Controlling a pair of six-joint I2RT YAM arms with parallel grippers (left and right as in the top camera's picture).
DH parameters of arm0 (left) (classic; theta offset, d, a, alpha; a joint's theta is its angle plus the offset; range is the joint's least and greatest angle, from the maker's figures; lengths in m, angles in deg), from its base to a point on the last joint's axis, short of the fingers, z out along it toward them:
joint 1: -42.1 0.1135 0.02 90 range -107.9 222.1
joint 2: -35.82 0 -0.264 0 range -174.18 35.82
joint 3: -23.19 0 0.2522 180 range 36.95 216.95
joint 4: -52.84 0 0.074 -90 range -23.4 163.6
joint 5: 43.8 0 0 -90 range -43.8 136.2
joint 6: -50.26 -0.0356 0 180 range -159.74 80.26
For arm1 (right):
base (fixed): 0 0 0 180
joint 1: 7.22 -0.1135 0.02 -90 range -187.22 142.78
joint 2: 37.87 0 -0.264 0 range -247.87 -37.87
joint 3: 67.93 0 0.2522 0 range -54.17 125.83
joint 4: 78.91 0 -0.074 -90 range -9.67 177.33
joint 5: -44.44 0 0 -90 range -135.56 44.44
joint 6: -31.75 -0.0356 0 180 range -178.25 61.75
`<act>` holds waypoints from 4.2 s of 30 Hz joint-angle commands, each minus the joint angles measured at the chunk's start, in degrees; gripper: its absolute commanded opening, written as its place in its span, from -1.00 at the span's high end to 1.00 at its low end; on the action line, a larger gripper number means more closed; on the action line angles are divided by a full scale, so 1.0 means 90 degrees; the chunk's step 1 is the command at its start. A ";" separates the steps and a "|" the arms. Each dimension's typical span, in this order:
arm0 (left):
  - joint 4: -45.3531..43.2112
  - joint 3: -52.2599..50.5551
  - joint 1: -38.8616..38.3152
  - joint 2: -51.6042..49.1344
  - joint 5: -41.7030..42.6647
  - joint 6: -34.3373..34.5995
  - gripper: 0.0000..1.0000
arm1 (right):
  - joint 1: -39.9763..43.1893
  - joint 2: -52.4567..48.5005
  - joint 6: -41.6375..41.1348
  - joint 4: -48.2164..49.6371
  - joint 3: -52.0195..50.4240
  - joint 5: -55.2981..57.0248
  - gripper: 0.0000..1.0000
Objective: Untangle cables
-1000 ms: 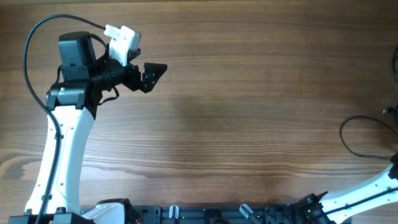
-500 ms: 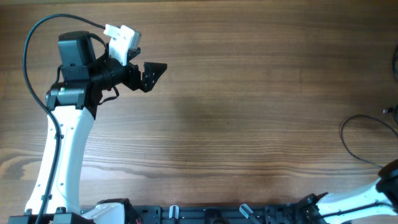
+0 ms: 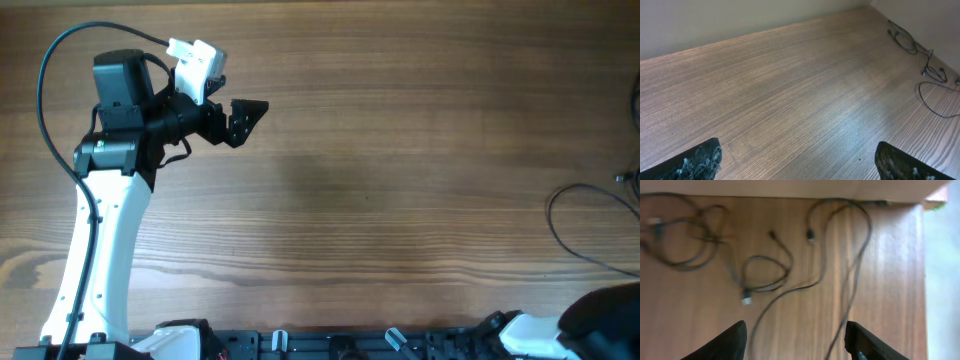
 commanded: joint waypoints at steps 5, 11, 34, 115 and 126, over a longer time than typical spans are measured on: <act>0.0032 0.0092 -0.0022 -0.0049 -0.0039 0.0034 -1.00 | -0.1367 0.0993 0.0158 -0.0024 0.0172 0.0073 -0.43; 0.0027 0.0092 -0.0022 -0.0049 -0.0039 0.0036 -1.00 | -0.2268 0.1209 0.0318 -0.0102 0.0172 0.0168 -0.44; -0.0002 0.0092 -0.0024 0.0121 -0.0442 0.0401 -1.00 | -0.5785 0.1234 0.1341 -0.0262 0.0172 0.0185 -0.73; -0.0658 0.0092 -0.0891 -0.1171 -0.4537 0.1654 -1.00 | -0.7227 -0.1705 0.1661 0.1855 0.0172 -0.0806 -0.99; -0.0714 0.0092 -0.0891 -0.1168 -0.4534 0.1656 -1.00 | -0.7225 -0.1705 0.1644 0.1882 0.0172 -0.0809 -0.99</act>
